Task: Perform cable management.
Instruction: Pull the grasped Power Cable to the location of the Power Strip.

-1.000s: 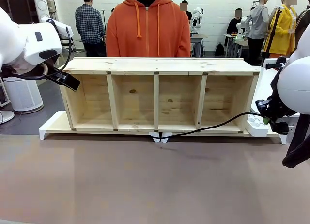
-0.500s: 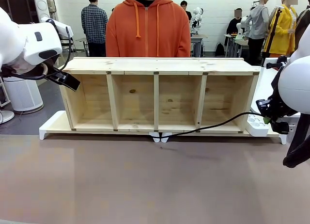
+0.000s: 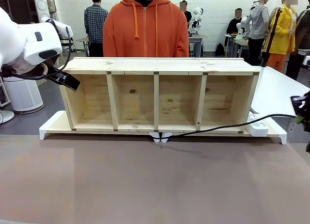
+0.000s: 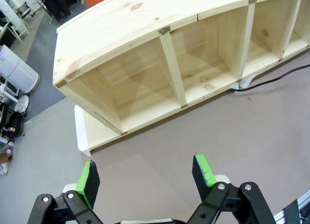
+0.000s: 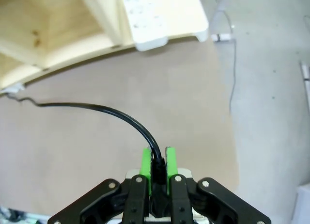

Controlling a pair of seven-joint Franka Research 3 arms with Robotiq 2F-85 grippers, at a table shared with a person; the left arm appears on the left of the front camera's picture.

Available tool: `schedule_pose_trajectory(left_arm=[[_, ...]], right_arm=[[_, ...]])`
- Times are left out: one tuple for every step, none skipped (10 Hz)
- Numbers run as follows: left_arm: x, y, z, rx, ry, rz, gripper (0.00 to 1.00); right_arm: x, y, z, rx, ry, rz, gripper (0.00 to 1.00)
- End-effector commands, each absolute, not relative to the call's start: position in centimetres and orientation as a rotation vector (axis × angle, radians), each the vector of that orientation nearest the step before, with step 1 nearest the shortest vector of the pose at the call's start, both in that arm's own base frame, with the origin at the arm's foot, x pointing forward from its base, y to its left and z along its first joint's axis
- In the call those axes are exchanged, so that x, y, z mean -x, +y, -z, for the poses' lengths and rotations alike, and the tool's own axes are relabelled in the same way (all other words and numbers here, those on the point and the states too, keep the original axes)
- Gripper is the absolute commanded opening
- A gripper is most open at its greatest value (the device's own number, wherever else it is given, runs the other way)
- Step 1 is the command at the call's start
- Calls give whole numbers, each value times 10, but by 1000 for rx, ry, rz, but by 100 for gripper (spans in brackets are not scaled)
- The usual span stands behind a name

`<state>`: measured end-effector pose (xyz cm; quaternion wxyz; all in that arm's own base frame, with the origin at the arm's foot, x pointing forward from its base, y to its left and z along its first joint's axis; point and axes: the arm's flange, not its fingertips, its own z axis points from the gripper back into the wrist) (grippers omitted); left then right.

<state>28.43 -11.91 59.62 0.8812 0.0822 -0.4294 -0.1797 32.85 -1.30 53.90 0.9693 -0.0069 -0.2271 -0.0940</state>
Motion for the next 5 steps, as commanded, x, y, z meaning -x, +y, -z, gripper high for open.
schedule_pose_trajectory(left_arm=[[-286, -120, -595, -172, -906, 376, 100], [-286, -120, -595, -172, -906, 376, 100], [-286, -120, -595, -172, -906, 376, 100], [-286, -120, -595, -172, -906, 376, 100], [-286, -120, -595, -172, -906, 376, 100]], right_arm=[[-338, -33, -551, 81, -477, 185, 15], [-346, -40, -556, 93, -482, 174, 15], [-354, -46, -560, 112, -493, 156, 15], [-362, -50, -566, 131, -518, 138, 15], [-371, -54, -570, 148, -552, 103, 15]])
